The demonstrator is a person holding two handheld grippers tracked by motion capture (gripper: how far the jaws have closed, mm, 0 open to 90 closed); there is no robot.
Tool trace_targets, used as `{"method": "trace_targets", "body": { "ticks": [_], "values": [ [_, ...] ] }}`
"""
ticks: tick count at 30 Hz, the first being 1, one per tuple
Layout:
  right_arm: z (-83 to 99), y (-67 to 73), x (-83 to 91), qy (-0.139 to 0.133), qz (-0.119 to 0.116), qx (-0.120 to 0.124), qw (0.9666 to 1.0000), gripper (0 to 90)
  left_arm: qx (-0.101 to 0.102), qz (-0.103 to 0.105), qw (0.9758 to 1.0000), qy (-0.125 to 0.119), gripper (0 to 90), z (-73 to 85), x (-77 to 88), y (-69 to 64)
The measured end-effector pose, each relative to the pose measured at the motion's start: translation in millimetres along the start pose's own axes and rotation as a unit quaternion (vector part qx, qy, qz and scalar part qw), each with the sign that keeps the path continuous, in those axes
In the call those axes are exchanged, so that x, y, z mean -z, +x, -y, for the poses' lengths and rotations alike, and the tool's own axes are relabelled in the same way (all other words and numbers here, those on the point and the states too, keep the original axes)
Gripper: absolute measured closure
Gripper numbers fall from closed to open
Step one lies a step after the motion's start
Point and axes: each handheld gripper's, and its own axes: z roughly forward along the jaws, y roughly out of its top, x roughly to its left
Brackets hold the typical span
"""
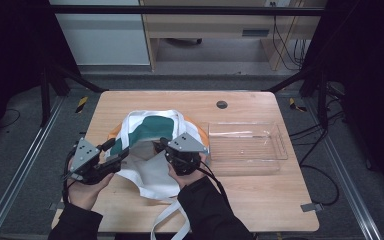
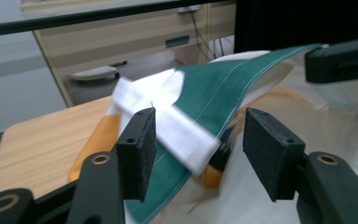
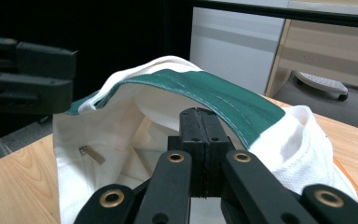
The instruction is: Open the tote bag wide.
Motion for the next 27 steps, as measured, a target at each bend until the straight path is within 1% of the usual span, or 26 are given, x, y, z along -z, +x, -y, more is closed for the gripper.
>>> {"method": "trace_targets", "body": {
  "ticks": [2,4,8,10,14,16,18,20,22,24,25,26,27],
  "values": [
    [1.0,-0.9,0.7,0.001,0.000,-0.004,1.0000,90.0,-0.004,0.004,1.0000,-0.004,45.9,-3.7,-5.0,-3.5],
    [2.5,-2.7,1.4,0.002,0.002,-0.004,1.0000,90.0,-0.014,0.007,0.9999,0.001,46.8,-6.9,-10.9,-7.3],
    [2.7,-5.1,2.1,0.001,0.004,-0.007,1.0000,90.0,-0.026,0.011,0.9996,0.008,47.5,-9.8,-18.0,-11.8],
    [2.1,-5.4,2.3,0.002,0.004,-0.005,1.0000,90.0,-0.031,0.012,0.9994,0.014,48.0,-10.1,-21.2,-12.8],
    [1.1,-4.8,2.0,-0.001,0.004,-0.006,1.0000,90.0,-0.045,0.010,0.9983,0.036,48.5,-8.0,-30.4,-13.9],
    [0.8,-4.0,1.5,-0.001,0.002,-0.005,1.0000,90.0,-0.045,0.010,0.9981,0.042,49.8,-5.7,-35.0,-14.1],
    [0.8,-3.3,0.9,0.000,0.001,-0.003,1.0000,90.0,-0.045,0.010,0.9979,0.047,53.3,-4.5,-38.2,-15.2],
    [0.9,-3.1,0.1,0.001,0.000,-0.002,1.0000,90.0,-0.049,0.002,0.9973,0.054,58.2,-4.0,-40.4,-16.7],
    [1.1,-3.1,0.3,0.001,-0.001,-0.001,1.0000,90.0,-0.045,-0.004,0.9974,0.057,63.9,-4.2,-41.2,-16.8],
    [2.0,-3.1,1.4,0.001,-0.003,0.000,1.0000,90.0,-0.037,-0.007,0.9976,0.058,68.9,-5.1,-41.3,-16.3],
    [2.8,-2.8,1.8,0.003,-0.003,0.001,1.0000,90.0,-0.037,-0.010,0.9975,0.060,72.5,-5.5,-41.4,-16.3],
    [4.9,-2.5,2.6,0.004,-0.007,0.001,1.0000,90.0,-0.039,-0.014,0.9972,0.062,78.3,-5.8,-41.8,-16.3],
    [4.9,-2.5,2.6,0.004,-0.007,0.001,1.0000,90.0,-0.039,-0.017,0.9970,0.065,78.3,-5.8,-41.9,-16.3]
  ]
}}
